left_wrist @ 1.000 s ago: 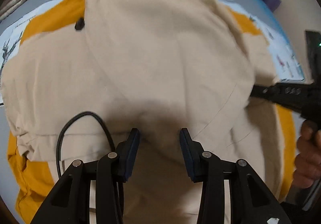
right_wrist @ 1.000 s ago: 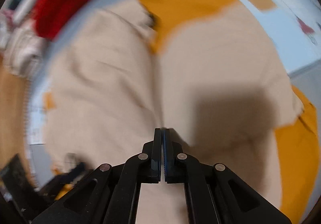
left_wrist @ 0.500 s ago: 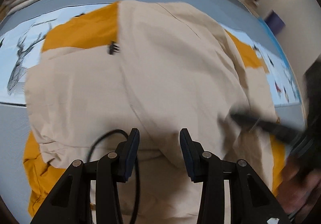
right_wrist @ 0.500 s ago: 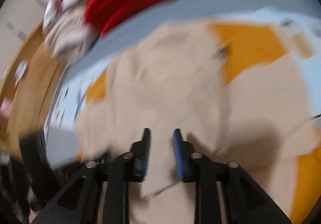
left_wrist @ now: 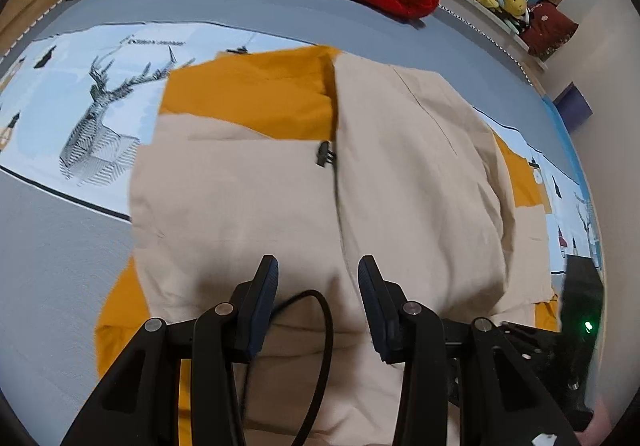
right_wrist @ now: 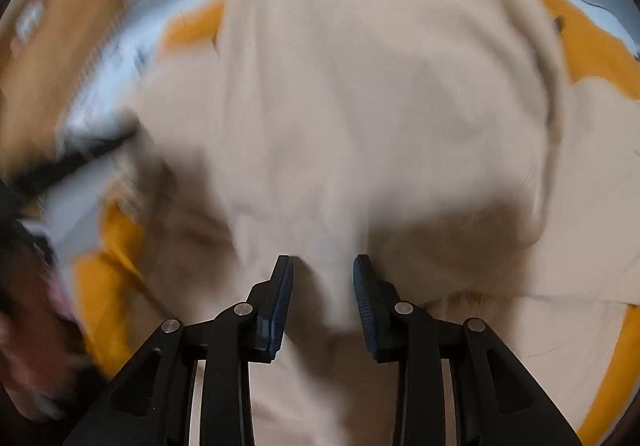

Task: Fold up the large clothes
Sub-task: 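Open the left tool and withdraw both tools from the folded jacket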

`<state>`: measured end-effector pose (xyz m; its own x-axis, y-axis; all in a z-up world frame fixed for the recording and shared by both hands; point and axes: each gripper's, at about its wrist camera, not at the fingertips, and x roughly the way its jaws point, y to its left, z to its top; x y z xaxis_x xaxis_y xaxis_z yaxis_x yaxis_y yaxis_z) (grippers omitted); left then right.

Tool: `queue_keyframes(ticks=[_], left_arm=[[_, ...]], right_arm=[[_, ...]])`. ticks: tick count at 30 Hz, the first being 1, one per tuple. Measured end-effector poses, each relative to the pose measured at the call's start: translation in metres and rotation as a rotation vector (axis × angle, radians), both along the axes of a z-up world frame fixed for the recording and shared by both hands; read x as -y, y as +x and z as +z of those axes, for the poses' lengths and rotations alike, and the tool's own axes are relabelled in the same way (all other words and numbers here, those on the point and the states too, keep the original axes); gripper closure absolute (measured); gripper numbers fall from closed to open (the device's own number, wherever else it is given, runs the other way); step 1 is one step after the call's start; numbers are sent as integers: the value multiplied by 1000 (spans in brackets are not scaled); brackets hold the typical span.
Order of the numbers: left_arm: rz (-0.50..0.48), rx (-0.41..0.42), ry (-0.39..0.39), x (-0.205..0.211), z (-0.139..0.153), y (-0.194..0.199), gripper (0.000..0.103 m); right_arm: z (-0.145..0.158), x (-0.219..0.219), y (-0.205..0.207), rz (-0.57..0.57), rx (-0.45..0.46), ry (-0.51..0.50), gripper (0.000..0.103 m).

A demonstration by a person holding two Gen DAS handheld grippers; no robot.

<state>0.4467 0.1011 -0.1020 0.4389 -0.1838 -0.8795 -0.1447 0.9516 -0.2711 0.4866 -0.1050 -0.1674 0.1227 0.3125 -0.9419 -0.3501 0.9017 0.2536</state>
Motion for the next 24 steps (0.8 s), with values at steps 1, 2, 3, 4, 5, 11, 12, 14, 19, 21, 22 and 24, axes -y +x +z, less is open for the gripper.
queue_keyframes(ticks=[1,2,3,4,5,11,12,14,19,21,22,24], left_arm=[[0,8,7,-2,2,2,65],[-4,22,13,-7,5,3,65],[-13,38,21,-12,8,3,65],[-25,59,36,-16,12,5,65],[-39,90,60,-22,17,5,65],[-25,225,120,-62,52,4,75],[-9,238,100,-70,59,1,79],[20,274,94,-81,74,-8,85],[43,391,144,-100,118,-55,91],[55,444,143,-106,137,-82,91],[57,467,143,-107,146,-96,91],[56,506,149,-107,163,-122,91]], right_arm=[[4,-4,-1,16,24,-19,70],[12,-8,-1,30,47,-30,70],[17,-9,-3,36,73,-18,70],[28,-9,-4,44,120,4,70],[36,-7,-4,47,158,4,70],[95,32,-26,7,453,-40,70],[103,39,-25,-15,480,-53,70],[122,59,-23,-90,516,-78,70],[178,113,-35,-273,592,19,83],[205,128,-52,-311,655,46,83],[216,129,-58,-322,677,54,83],[245,145,-86,-350,733,90,83]])
